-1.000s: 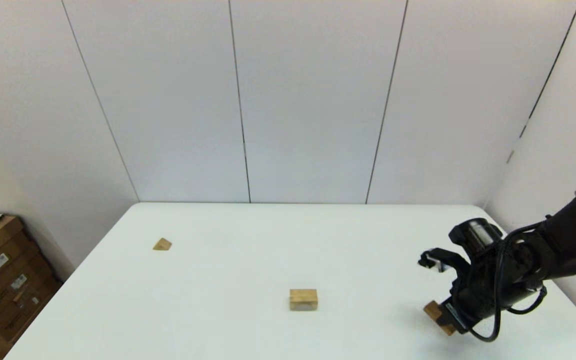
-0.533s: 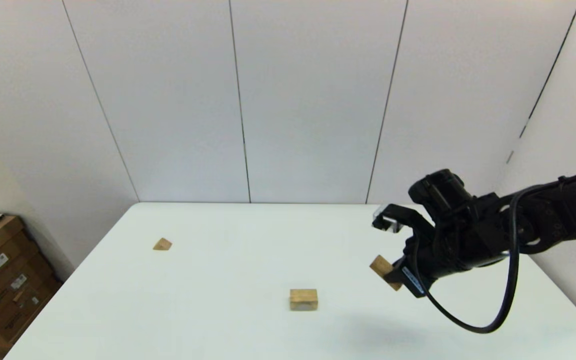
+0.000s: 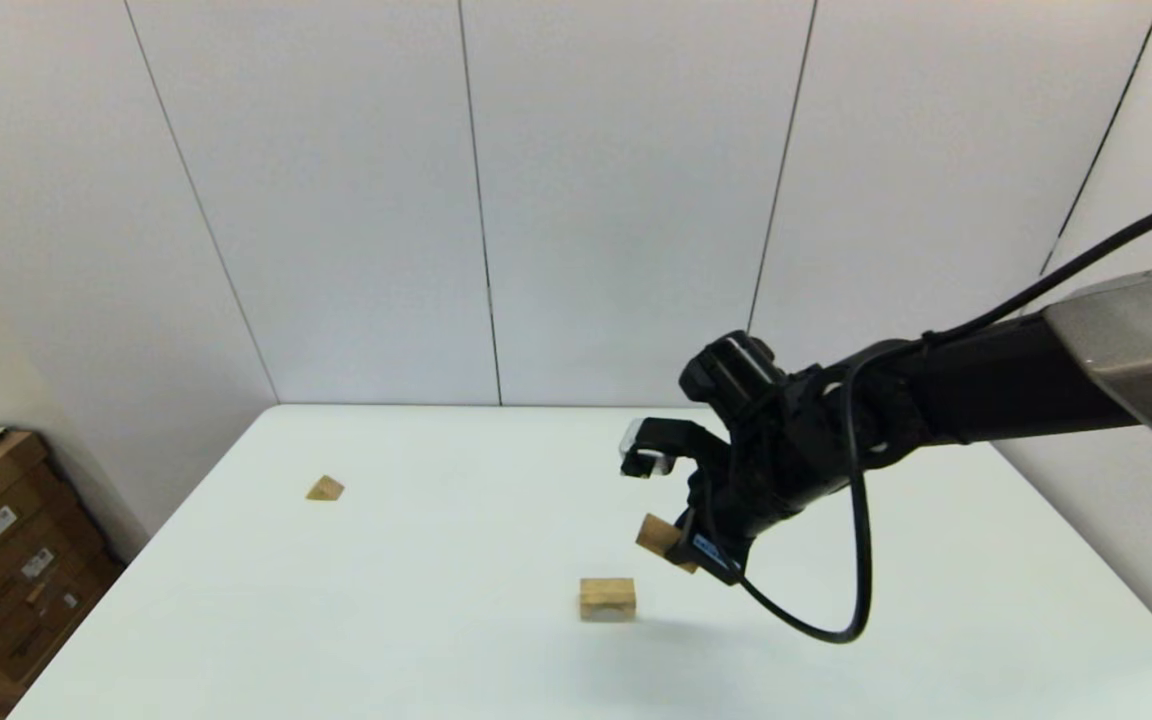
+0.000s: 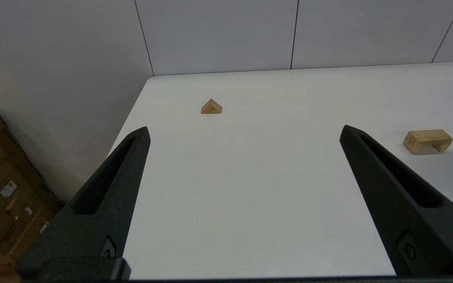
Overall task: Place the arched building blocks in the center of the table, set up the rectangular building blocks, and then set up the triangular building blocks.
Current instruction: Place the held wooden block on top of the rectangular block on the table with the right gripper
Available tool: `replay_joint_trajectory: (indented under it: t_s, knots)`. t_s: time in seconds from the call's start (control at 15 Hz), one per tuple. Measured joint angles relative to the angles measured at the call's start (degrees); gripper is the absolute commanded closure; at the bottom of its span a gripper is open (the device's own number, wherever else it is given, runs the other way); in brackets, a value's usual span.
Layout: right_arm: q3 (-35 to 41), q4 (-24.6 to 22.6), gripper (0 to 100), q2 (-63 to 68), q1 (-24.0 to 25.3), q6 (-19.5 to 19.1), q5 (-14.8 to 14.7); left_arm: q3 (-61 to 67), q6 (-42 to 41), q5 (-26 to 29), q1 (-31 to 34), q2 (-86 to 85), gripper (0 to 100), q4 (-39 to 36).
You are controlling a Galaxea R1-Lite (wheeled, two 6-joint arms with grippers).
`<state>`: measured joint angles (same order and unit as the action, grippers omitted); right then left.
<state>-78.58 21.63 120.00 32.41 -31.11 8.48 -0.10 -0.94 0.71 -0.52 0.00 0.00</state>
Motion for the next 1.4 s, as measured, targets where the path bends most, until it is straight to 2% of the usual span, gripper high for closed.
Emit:
replay_joint_trajectory:
  t_s: [0.13,0.33,0.4,1.2,1.4]
  knots:
    - [-3.80,2.90,100,3.15,1.35,-2.38,0.83,0.00,-0.02,-0.02,0.00,0.00,0,0.00]
    - [-10.67,11.61,100,7.20,2.52,-4.99,0.96,0.00,-0.02,-0.02,0.00,0.00,0,0.00]
    - [-12.11,12.68,100,8.28,2.86,-5.46,0.99,0.00,-0.02,-0.02,0.00,0.00,0,0.00]
    - [-19.79,13.24,100,17.40,5.81,-7.36,0.96,0.00,-0.02,0.00,0.00,0.00,0,0.00]
    - [-23.13,15.60,100,19.32,5.86,-7.41,0.94,0.00,-0.02,-0.02,0.00,0.00,0,0.00]
